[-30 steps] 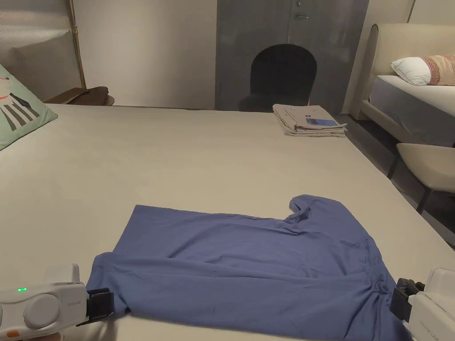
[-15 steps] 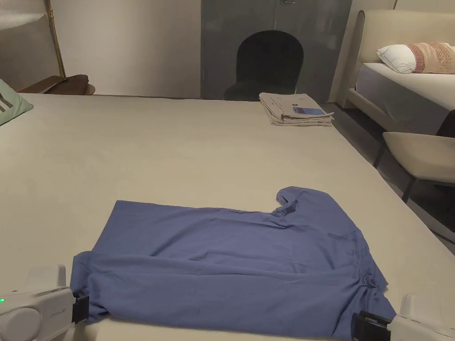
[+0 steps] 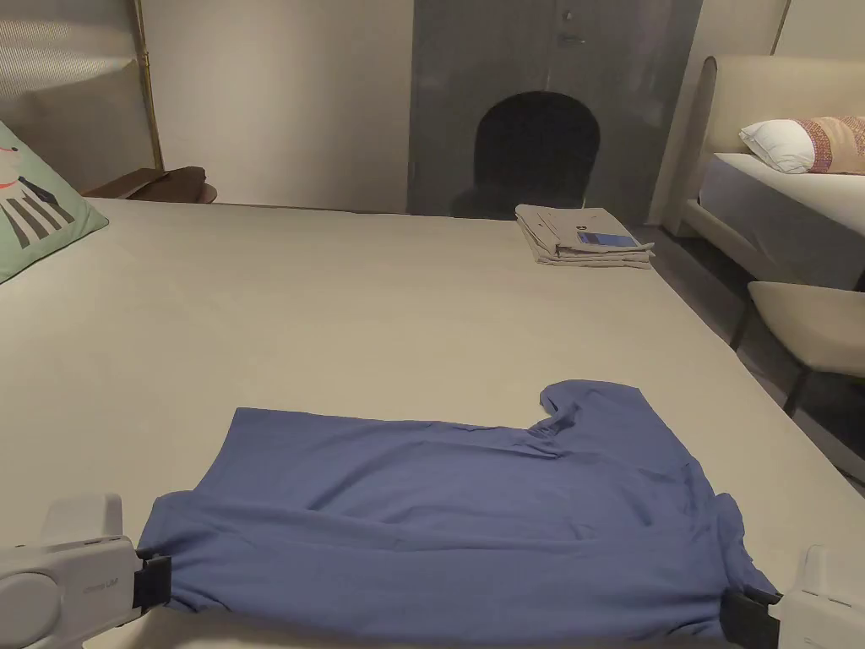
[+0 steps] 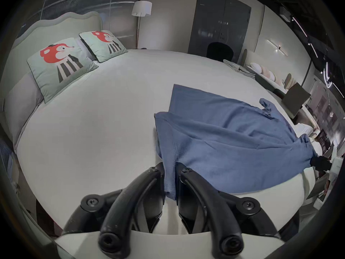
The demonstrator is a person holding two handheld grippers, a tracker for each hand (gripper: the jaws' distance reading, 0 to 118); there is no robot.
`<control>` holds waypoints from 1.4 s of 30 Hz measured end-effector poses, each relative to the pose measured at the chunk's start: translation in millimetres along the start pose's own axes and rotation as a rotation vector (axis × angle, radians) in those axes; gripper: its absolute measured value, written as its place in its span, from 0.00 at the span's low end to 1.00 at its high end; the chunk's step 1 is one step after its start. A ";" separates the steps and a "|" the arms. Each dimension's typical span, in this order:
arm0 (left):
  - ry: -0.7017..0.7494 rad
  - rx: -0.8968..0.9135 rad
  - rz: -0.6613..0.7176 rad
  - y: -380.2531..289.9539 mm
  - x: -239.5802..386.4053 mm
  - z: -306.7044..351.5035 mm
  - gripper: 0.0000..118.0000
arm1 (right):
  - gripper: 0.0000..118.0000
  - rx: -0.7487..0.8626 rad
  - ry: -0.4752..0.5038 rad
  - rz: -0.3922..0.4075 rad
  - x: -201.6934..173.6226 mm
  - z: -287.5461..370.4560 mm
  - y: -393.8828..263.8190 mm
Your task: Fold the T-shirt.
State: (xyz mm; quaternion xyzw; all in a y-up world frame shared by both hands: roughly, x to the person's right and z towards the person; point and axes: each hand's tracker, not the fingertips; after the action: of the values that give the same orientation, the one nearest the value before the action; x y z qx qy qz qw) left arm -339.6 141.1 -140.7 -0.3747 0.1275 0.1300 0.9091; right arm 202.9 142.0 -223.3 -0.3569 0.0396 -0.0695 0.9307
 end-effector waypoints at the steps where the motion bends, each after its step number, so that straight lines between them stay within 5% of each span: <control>1: -0.001 -0.004 0.003 -3.9 -0.9 6.2 0.05 | 0.11 -0.001 -0.001 0.005 1.0 5.9 -0.3; 18: 0.032 -0.096 0.067 -91.1 -18.8 22.5 0.05 | 0.11 -0.126 -0.072 0.067 20.8 3.4 -54.8; 20: 0.034 -0.088 0.090 -92.1 -19.3 21.9 0.15 | 0.12 -0.132 -0.081 0.070 21.6 -3.8 -60.3; 21: 0.047 -0.084 0.091 -91.9 -18.6 23.0 0.26 | 0.15 -0.134 -0.082 0.070 21.8 -5.2 -61.8; 23: 0.066 -0.058 0.077 -91.8 -18.6 28.3 0.61 | 0.46 -0.125 -0.099 0.094 20.2 -2.5 -61.8; 25: 0.048 -0.009 0.076 -86.6 -17.6 38.0 0.78 | 0.80 -0.095 -0.118 0.118 19.1 4.1 -59.6; 33: -0.039 0.350 0.081 -32.3 16.4 88.8 0.74 | 0.80 0.321 -0.074 0.043 -4.6 66.6 -9.6; 36: -0.021 0.429 0.020 -15.4 34.2 97.1 0.45 | 0.68 0.463 -0.046 0.067 -19.6 78.4 5.8; 39: -0.016 0.450 -0.031 -5.8 46.5 92.0 0.06 | 0.19 0.509 -0.054 0.096 -34.4 77.5 16.8; 40: -0.024 0.444 -0.040 -3.0 48.7 89.3 0.04 | 0.04 0.510 -0.042 0.097 -40.8 74.1 19.2; 42: -0.049 0.410 -0.045 1.1 50.7 80.3 0.01 | 0.01 0.505 -0.024 0.091 -45.8 67.8 25.0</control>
State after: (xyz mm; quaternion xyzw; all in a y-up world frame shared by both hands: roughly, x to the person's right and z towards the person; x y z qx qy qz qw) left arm -281.8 206.3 -102.9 -0.1814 0.1208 0.0899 0.9718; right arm 168.6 212.3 -188.6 -0.1117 0.0260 -0.0311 0.9929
